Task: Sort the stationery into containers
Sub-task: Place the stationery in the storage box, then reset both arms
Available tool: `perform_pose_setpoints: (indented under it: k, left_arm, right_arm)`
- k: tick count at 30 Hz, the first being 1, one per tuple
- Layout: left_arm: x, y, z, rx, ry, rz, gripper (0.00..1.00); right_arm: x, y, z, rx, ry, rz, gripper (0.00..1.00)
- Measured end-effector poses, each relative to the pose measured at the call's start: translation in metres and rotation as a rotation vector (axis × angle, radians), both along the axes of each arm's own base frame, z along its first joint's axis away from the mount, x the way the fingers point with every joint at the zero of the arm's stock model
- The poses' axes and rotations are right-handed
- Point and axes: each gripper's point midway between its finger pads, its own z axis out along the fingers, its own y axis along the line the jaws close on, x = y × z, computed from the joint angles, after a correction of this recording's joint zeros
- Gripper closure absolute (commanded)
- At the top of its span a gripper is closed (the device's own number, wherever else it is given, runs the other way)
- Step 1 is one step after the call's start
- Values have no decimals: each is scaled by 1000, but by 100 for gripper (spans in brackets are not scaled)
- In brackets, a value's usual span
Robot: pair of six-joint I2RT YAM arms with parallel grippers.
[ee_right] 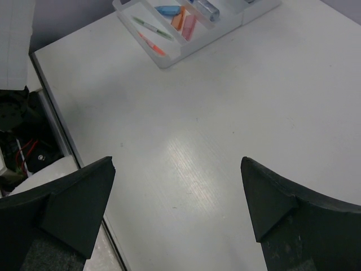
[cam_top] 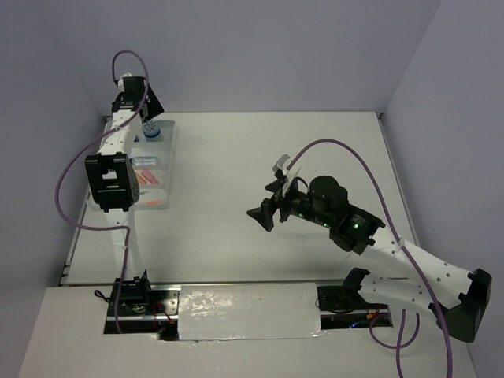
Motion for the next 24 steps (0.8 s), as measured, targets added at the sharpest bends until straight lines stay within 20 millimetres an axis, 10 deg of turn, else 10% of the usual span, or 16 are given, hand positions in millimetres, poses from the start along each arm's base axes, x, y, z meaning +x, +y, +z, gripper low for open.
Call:
perform_pose_setpoints:
  k: [7,13,17,24]
  left_arm:
    - [-43,-5,135,-15,-132,5,1]
    - [-200,-15,270,8,-343,-18,1]
    - [-289,-32,273,37,-387,-78,1]
    - [-363,-55,191,58,-234,-201,1]
  right_arm:
    - [25,-36,22,-27,-17,-247,0]
    - [37,-114,105,58,-63,-623,0]
    - [21,-166,139,133,-64,-784,0]
    - [-18,-232,137,197,-52,-888,0]
